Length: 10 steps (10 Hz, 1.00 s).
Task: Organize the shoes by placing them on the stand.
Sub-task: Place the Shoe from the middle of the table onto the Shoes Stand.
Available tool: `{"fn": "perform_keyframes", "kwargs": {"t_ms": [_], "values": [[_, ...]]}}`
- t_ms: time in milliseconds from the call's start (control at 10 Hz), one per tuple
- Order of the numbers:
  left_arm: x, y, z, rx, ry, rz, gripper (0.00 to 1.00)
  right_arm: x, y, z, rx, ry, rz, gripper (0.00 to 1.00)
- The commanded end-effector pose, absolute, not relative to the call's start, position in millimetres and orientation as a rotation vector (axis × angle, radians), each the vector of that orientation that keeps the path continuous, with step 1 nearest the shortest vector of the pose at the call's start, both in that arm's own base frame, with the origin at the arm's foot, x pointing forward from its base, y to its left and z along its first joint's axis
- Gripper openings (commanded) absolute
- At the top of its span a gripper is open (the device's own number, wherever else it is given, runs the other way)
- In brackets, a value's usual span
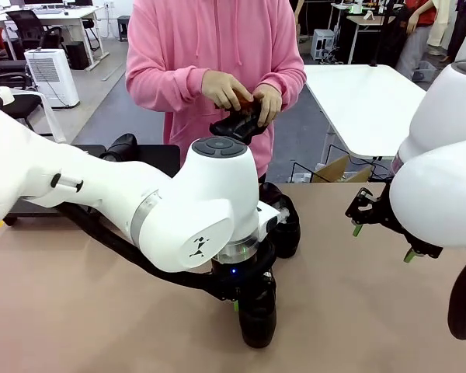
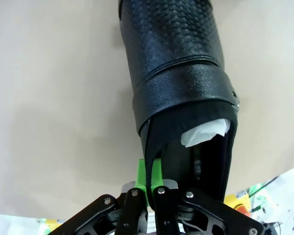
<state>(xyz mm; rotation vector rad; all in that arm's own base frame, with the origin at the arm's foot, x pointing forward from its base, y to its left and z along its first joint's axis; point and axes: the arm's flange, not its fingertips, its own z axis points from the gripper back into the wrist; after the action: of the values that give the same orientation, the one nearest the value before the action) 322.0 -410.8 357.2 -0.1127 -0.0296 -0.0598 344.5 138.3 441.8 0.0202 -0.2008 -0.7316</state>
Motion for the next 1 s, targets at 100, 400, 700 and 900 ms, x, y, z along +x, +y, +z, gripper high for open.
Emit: {"fn": "perform_keyframes", "kwargs": {"t_ms": [100, 400, 700, 900], "values": [[311, -366, 426, -0.149, -0.141, -0.075, 0.0, 348, 135, 442, 0.039, -0.203, -0.712, 1.0], [354, -297, 470, -0.085, -0.352, -0.031, 0.0, 348, 135, 442, 0.039, -0.203, -0.712, 1.0], [422, -248, 467, -0.012, -0.471, 0.022, 0.0, 348, 135, 442, 0.039, -0.203, -0.712, 1.0], [472, -233, 464, 0.001, -0.534, 0.042, 0.0, 348, 135, 442, 0.039, -0.203, -0.712, 1.0]]}}
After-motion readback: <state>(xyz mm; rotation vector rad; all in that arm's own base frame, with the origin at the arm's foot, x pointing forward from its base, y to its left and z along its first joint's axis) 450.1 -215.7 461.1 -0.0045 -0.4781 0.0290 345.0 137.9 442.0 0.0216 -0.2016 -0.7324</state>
